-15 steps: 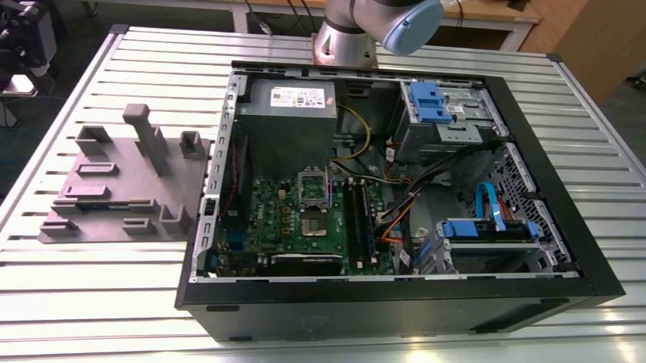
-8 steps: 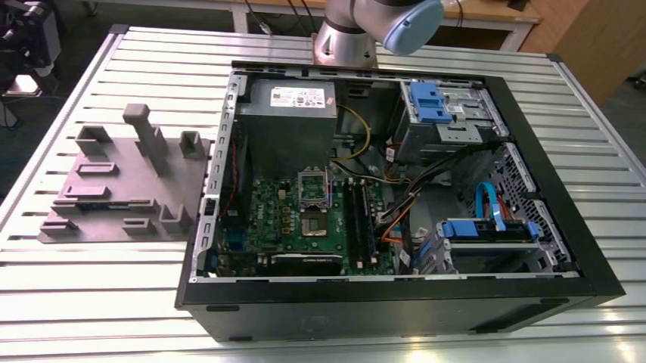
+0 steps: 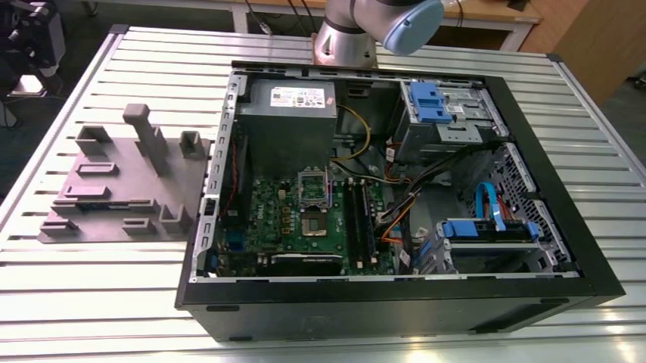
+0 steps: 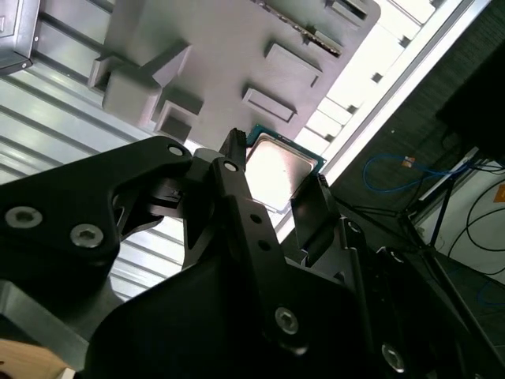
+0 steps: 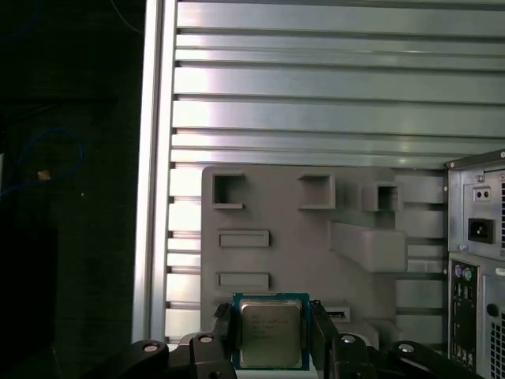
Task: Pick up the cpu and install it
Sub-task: 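Pick up the cpu and move it towards the insertion slot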
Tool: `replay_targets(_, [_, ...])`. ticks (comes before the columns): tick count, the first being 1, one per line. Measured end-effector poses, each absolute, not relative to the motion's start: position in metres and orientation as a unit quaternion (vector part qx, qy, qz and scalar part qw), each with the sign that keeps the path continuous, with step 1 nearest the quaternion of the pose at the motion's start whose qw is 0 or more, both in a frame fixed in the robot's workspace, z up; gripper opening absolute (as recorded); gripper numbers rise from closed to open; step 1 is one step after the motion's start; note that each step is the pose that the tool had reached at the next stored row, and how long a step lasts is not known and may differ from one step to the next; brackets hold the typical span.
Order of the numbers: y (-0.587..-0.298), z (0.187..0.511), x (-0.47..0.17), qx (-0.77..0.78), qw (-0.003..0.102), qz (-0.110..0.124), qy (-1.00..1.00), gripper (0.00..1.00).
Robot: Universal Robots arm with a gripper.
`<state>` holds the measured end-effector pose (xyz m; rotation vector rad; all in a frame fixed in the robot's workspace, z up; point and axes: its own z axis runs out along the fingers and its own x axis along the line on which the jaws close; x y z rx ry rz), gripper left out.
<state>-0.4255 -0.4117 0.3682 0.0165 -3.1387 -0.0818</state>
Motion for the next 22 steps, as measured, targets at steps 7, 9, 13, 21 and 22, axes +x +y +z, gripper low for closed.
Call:
replay_targets(7, [-0.412,0.368,-0.422,0.005,0.001,-0.026,-1.000,0.47])
replay_targets(9, [-0.412,0.368,-0.421,0.005,0.001,-0.026,-1.000,0.47])
replay_targets(13, [-0.412,0.368,-0.418,0.005,0.001,-0.026,-1.000,0.47])
replay_targets(21, [-0.412,0.368,-0.414,0.005,0.001,-0.026,-1.000,0.47])
replay_targets(22, [-0.412,0.368,-0.414,0.005,0.001,-0.026,-1.000,0.47])
